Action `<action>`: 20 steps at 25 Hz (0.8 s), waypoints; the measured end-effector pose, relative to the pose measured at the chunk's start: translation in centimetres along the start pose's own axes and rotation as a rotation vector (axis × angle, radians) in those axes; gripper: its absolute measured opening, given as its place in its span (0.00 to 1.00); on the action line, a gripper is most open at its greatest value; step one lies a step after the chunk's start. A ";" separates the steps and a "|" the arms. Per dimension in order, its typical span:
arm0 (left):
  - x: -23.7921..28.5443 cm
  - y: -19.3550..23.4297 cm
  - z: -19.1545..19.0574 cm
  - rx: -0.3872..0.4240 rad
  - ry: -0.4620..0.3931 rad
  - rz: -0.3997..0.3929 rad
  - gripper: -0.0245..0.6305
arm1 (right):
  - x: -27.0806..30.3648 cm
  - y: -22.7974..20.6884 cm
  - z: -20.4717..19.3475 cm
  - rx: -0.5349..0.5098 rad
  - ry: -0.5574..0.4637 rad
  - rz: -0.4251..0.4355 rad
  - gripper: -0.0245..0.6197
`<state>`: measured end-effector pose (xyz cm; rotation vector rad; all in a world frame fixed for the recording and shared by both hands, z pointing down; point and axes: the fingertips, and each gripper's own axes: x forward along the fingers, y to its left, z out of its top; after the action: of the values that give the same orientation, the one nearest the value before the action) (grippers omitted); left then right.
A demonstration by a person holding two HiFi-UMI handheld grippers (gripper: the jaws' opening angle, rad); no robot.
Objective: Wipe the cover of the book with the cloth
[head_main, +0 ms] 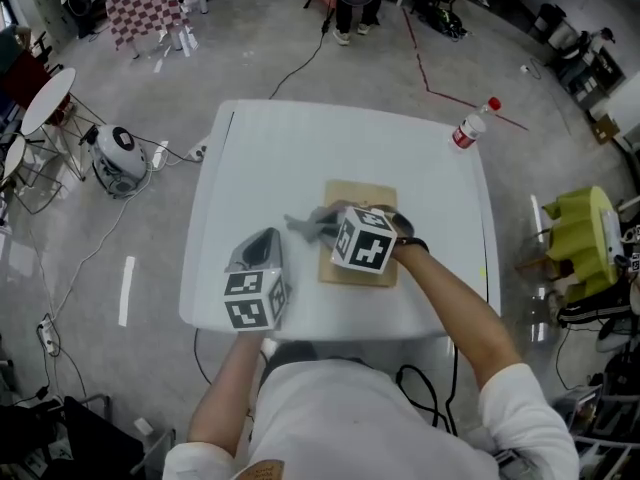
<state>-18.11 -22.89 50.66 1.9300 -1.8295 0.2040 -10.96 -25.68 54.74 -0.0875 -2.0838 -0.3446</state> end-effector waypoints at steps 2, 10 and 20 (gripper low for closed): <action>-0.4 -0.3 -0.1 0.001 -0.002 0.001 0.05 | -0.3 1.2 0.1 0.004 -0.013 0.011 0.06; -1.9 -1.6 -0.4 0.016 -0.008 0.002 0.05 | -1.6 5.9 0.4 0.018 -0.054 0.069 0.06; -4.2 -3.1 -0.5 0.030 -0.013 0.001 0.05 | -3.5 11.1 0.9 0.024 -0.098 0.093 0.06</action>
<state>-15.40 -18.85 48.62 1.9556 -1.8454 0.2215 -7.64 -14.49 53.67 -0.1895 -2.1717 -0.2628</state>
